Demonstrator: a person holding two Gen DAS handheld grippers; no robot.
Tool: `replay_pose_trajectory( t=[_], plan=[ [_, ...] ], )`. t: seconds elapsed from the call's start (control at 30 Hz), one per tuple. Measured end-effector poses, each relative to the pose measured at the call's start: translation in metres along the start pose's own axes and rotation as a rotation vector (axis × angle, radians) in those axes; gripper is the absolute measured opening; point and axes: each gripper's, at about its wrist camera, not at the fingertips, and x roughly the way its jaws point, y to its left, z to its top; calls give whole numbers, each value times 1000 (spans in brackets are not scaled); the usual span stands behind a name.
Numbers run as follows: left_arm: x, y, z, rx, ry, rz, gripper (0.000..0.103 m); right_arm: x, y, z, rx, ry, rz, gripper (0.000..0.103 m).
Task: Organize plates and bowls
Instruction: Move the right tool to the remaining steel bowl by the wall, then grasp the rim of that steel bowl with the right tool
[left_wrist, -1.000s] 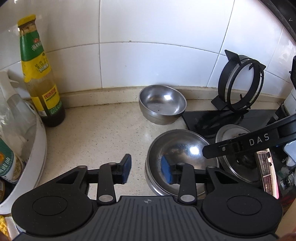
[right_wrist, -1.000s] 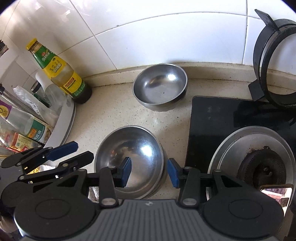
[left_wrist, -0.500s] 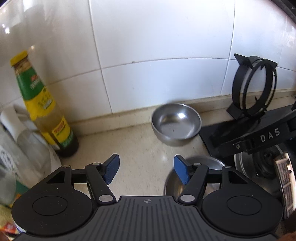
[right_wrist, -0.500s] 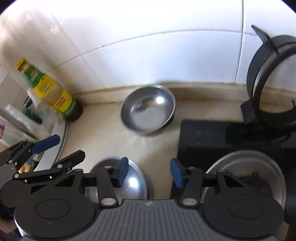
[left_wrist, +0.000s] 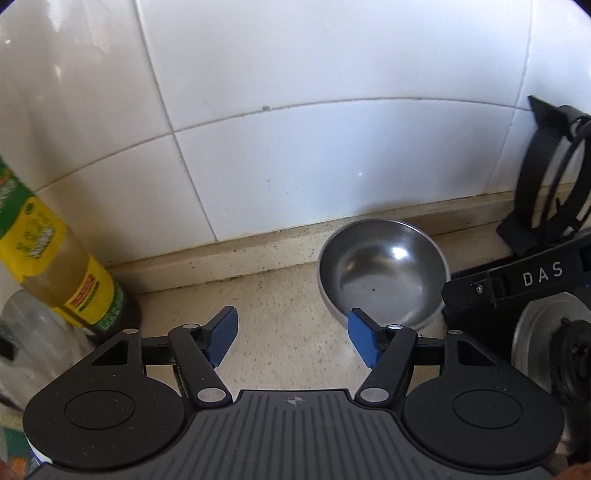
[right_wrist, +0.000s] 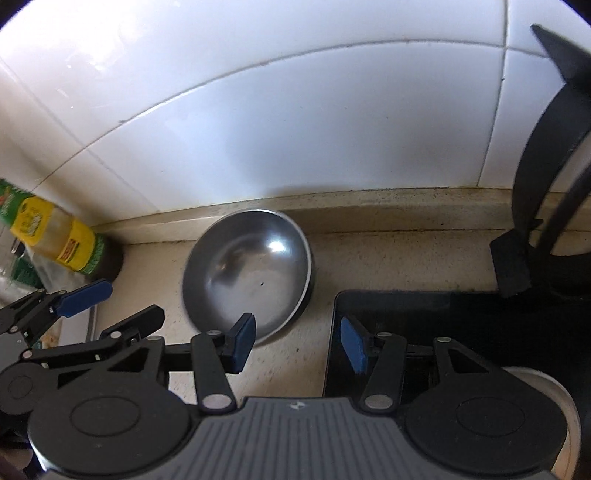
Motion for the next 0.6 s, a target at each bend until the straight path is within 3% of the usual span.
replay_pose_trajectory(
  t=[0.17,0.3,0.37,0.43,0.6],
  plan=[
    [24,10,14,-65,50,-77,73,13,-9,8,32,3,3,65],
    [39,9,19,-63,74,-96,71,29,-15,15,84,25,17,65],
    [52,6,20,-61,112,-100,57,39,-16,16,97,41,19,65],
    [64,5,17,-64,150,-126,36,47,-16,15,102,57,34,65],
    [70,-1,14,-48,162,-144,25,52,-14,13,85,64,82,56]
  ],
)
